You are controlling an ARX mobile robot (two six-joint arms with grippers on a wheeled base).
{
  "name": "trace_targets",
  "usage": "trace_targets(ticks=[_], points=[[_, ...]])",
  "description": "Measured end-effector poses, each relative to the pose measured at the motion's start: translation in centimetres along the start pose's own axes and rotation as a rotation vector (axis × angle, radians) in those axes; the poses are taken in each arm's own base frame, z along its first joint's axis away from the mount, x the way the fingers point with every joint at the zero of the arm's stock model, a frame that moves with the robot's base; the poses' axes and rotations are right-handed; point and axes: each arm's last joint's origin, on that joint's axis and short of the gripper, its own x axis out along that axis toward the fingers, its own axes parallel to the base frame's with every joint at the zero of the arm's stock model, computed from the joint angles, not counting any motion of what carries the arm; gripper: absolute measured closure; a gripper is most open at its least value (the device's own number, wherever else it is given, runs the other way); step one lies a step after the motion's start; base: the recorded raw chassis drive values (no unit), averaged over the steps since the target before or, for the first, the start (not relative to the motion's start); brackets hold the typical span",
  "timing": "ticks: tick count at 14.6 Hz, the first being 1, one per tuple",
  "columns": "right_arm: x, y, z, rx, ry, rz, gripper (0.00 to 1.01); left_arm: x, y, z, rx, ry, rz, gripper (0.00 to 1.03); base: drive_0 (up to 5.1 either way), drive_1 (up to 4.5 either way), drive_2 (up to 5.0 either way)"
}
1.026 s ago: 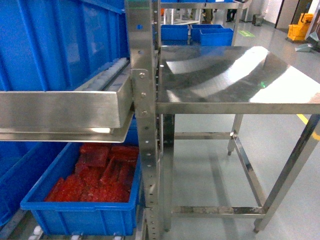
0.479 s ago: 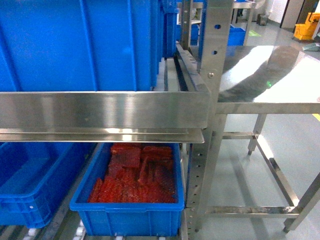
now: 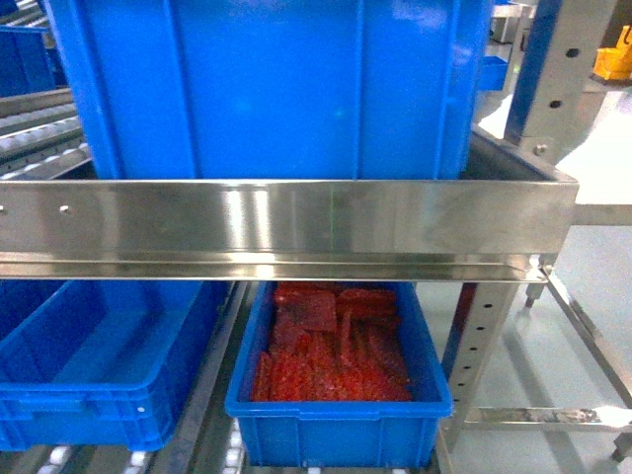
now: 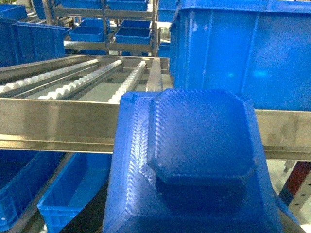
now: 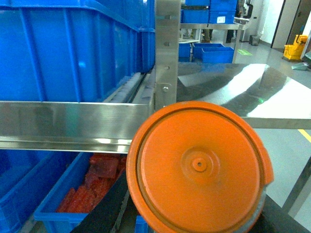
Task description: Sort blue parts and orange caps into right shelf containers
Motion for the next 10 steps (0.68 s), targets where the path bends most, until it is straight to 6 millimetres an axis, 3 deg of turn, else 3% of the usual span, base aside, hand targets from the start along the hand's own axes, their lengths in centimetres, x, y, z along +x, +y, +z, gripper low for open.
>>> trace_targets(ticks=[10], points=[[0.0,0.0,-0.01,0.0,0.001,0.0,0.58,0.0,0.0,0.0,0.0,0.0,-0.001,0.61,-5.0,2.4,2.4]])
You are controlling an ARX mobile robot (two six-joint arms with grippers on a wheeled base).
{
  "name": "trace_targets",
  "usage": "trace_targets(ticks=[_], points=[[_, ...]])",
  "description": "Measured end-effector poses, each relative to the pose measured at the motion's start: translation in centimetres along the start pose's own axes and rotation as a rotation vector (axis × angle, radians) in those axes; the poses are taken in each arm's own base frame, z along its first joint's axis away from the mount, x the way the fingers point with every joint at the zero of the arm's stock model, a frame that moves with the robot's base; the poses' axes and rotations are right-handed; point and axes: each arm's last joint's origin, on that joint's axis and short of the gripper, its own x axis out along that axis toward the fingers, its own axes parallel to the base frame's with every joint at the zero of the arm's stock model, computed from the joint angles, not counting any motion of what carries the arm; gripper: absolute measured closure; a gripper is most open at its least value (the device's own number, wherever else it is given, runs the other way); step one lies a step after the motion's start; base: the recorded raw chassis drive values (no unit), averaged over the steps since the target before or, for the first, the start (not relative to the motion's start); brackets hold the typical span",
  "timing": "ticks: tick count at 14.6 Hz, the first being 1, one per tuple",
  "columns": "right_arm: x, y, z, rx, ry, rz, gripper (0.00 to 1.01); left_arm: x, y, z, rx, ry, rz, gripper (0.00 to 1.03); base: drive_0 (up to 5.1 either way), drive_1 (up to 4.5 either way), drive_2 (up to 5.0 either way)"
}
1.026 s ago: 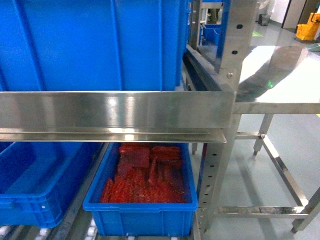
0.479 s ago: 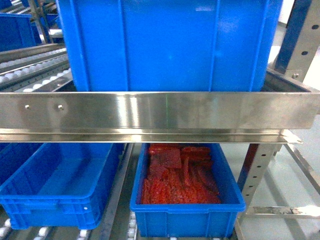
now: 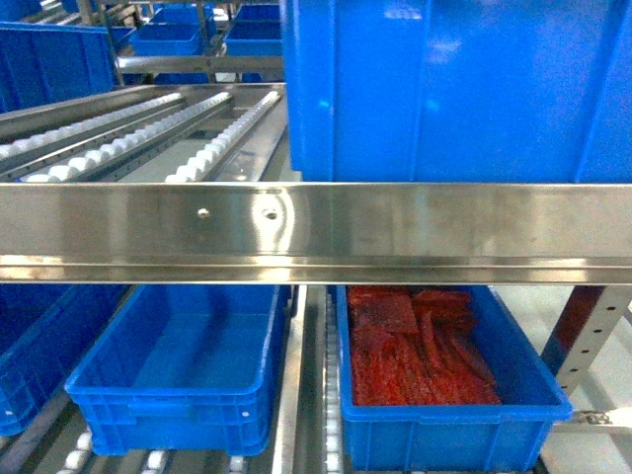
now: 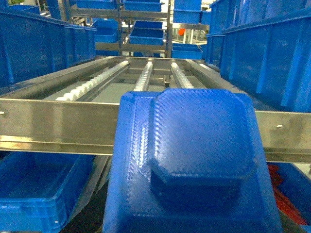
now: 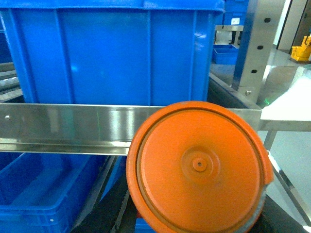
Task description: Sort blue parts and orange caps into right shelf containers
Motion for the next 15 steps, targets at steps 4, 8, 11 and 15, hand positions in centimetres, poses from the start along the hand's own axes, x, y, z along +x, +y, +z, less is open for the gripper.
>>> trace_targets(ticks=[4,8,11,15], points=[[0.0,0.0,0.0,0.0,0.0,0.0,0.58,0.0,0.0,0.0,0.0,0.0,0.001,0.61,-5.0,2.31,2.3],[0.0,0.0,0.0,0.0,0.0,0.0,0.58,0.0,0.0,0.01,0.0,-0.002,0.001,0.61,-5.0,2.41,2.4],[0.0,0.0,0.01,0.0,-0.001,0.0,0.58,0.0,0.0,0.01,0.0,-0.001,0.0,0.61,-4.9,2.5,2.5],[0.0,0.0,-0.01,0.0,0.001,0.0,0.58,0.0,0.0,0.0,0.0,0.0,0.0,0.61,-4.9,2.48,2.5]])
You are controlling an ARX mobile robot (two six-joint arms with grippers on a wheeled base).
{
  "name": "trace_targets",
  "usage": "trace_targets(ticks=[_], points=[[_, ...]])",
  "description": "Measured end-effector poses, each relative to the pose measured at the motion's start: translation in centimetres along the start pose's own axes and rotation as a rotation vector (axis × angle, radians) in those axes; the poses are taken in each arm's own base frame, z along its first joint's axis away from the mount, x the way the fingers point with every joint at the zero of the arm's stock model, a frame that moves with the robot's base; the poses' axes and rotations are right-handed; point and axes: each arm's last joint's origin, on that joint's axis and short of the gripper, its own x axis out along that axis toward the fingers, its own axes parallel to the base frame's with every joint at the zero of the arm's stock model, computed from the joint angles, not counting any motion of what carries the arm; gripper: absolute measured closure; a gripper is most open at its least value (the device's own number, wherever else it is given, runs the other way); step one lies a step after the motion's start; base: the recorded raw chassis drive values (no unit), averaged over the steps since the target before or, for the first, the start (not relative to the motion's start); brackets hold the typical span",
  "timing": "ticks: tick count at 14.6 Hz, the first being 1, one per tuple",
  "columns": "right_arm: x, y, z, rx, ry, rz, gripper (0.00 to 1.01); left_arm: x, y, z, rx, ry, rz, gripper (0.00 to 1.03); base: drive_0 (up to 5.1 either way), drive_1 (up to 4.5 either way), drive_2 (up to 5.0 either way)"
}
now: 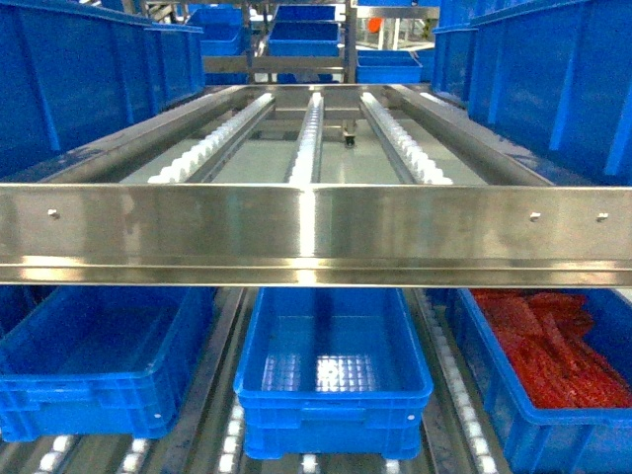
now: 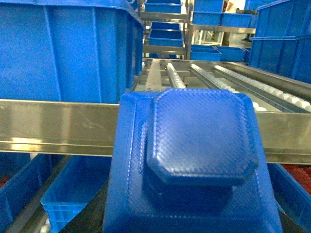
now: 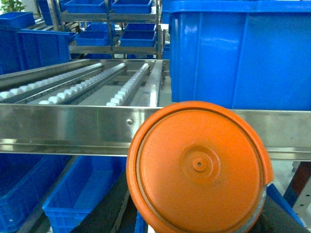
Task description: Sort blue parts and orange caps into right shelf containers
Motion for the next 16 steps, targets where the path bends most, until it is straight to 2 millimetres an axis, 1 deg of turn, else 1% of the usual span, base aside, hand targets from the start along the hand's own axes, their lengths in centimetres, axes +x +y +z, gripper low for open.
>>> trace_targets(ticks=[12,16], points=[[0.0,0.0,0.01,0.0,-0.001,0.001,0.58,0.0,0.0,0.01,0.0,-0.001,0.0,0.61,-5.0,2.32,2.5],[0.0,0.01,-0.04,0.0,0.004,0.004,0.58,0.0,0.02,0.01,0.0,-0.002,0.005,0.61,0.0,0.0,0.0]])
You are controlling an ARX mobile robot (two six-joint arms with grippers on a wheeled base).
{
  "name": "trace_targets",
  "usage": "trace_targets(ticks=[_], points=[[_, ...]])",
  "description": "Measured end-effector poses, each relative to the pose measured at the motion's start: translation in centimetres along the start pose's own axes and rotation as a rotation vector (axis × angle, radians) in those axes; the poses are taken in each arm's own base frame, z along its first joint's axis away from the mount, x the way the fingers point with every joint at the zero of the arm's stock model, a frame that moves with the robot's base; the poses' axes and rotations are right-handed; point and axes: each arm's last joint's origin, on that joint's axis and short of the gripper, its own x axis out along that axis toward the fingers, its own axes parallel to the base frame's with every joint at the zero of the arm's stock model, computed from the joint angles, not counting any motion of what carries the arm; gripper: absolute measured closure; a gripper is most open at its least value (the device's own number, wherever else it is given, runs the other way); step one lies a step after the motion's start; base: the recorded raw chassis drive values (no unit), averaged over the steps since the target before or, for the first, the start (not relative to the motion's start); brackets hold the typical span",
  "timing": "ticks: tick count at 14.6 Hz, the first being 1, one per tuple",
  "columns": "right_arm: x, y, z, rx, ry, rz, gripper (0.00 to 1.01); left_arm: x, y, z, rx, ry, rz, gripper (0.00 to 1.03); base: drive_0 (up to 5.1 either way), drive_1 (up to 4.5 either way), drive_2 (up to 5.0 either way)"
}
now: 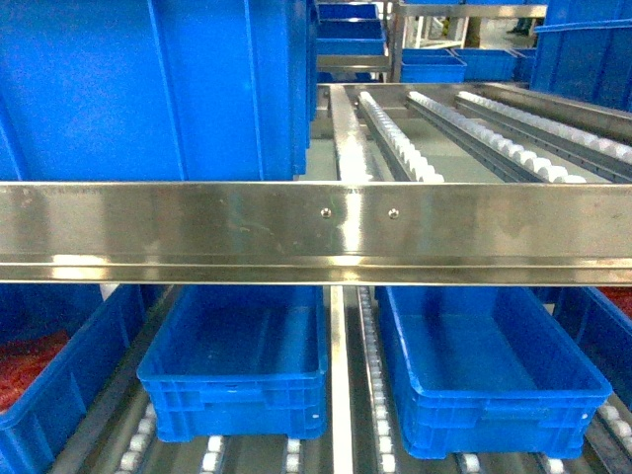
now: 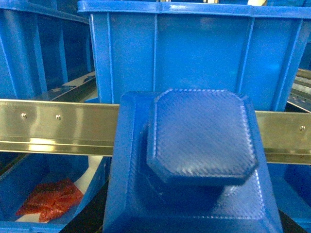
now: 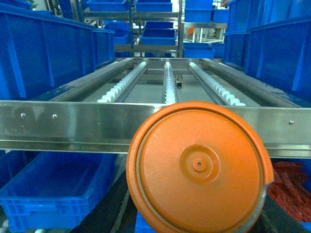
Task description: Sort blue parts and orange caps into right shelf containers
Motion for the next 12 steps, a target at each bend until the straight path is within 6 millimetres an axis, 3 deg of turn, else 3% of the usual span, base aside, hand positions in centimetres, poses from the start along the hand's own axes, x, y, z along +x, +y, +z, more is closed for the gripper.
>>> trace_targets(ticks=[12], points=[[0.0,0.0,0.05,0.0,-0.005,0.0,0.58,0.0,-0.01,-0.01,0.0,0.001,-0.004,0.61,0.0,0.0,0.0]])
